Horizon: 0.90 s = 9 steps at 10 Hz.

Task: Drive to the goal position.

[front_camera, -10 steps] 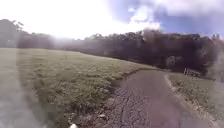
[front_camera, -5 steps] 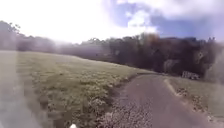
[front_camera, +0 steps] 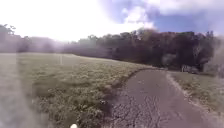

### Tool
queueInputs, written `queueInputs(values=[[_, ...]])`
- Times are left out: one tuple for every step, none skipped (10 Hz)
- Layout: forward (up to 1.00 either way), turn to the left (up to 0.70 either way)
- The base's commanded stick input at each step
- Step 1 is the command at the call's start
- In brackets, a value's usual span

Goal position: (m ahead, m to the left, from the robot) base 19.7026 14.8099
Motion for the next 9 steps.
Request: queueInputs(values=[[0.68,-0.12],[0.68,-0.12],[0.68,-0.12],[0.68,-0.12],[0.68,-0.12],[0.68,-0.12],[0.68,-0.12],[0.68,-0.12],[0.68,-0.12]])
